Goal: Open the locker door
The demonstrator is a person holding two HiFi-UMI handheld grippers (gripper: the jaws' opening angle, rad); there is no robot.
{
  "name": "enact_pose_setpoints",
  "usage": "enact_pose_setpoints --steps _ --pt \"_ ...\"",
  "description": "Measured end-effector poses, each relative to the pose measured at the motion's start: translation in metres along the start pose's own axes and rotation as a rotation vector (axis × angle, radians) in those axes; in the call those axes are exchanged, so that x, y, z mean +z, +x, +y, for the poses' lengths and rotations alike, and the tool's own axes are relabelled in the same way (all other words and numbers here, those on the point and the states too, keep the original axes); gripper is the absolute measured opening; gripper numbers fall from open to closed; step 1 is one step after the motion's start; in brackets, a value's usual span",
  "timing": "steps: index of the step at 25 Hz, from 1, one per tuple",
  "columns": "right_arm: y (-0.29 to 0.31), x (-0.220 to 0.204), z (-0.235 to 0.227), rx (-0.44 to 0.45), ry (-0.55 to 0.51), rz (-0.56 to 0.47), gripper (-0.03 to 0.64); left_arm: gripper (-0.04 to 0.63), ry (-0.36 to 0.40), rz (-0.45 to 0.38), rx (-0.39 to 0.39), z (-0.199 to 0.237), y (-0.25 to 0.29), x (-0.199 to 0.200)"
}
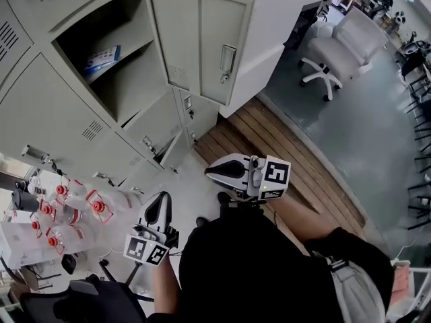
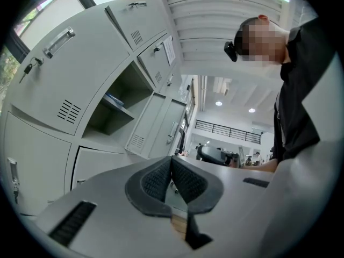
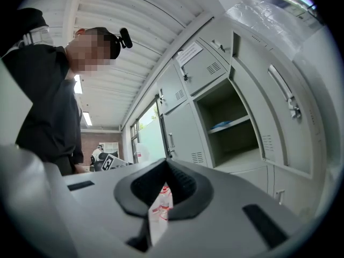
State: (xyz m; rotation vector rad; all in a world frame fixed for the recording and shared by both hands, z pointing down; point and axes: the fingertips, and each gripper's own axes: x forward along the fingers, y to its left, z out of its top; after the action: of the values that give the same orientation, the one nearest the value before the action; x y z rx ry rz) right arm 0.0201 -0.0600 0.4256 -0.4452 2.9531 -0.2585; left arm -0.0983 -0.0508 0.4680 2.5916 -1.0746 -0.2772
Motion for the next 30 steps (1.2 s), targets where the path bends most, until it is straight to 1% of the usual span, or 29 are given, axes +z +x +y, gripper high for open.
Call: enact_pose_setpoints --steps 8,14,21,30 --pt "0.002 -0.025 0.012 -0.064 0.006 0.002 0.011 0.015 -0.014 0.037 -0.042 0.005 -0.013 -0.013" --pt "-0.003 -0.028 0.010 -0.111 0.004 0.002 0.011 0.015 -0.014 0.063 -0.086 0.001 -0.010 -0.016" --pt "-0.003 -0.024 0.003 -0.124 -0.007 0.013 0.011 0.015 -0.017 0.062 -0.109 0.000 -0.003 -0.015" --pt "0.001 -0.024 -0.006 -0.126 -0.008 0.024 0.011 0.015 -0.028 0.076 -0.111 0.009 0.002 -0.016"
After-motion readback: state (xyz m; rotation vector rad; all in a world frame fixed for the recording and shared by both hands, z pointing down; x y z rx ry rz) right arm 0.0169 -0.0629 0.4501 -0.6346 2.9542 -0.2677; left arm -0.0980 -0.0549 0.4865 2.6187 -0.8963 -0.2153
